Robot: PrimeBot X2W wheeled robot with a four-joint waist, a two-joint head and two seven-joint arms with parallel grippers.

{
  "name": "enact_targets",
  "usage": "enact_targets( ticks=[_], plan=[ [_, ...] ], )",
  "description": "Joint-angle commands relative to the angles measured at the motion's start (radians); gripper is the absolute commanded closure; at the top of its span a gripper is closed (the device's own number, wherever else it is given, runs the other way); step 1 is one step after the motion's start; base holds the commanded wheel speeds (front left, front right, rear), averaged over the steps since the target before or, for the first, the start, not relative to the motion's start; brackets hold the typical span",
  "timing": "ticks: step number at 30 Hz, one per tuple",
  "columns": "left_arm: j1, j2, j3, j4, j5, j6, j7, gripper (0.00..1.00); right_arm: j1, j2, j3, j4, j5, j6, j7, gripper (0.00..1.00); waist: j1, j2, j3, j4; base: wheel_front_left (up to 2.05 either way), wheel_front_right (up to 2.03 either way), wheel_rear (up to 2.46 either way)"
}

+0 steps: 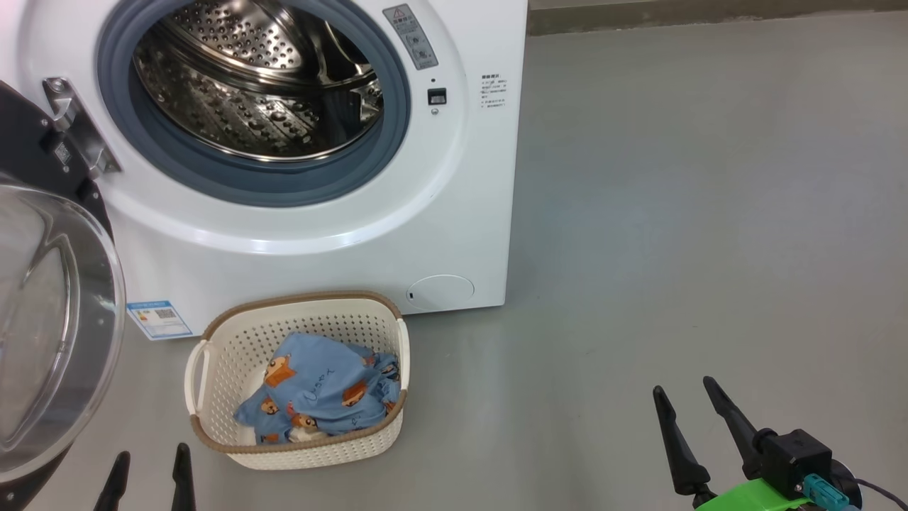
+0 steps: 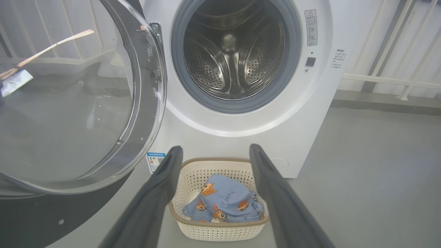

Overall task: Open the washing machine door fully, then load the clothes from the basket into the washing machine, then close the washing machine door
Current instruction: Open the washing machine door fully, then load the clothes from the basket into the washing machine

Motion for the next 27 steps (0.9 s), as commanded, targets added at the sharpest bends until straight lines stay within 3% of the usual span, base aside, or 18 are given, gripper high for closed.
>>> enact_targets(
  ticks=[1,27],
  plan=[
    [-0.032,0.021,0.035,-0.018,-0.007,-0.002,-0.006,0.00,-0.019,-0.003,0.028,-0.020,0.010,0.003,-0.009,0.00,0.0000,0.0000,0.001,0.001,0.26,-0.26,0.00],
    [-0.063,0.013,0.047,-0.025,-0.028,-0.002,-0.006,0.00,-0.033,-0.003,0.036,-0.005,0.017,0.003,-0.009,0.00,0.0000,0.0000,0.035,0.008,1.26,-1.26,0.00]
  ],
)
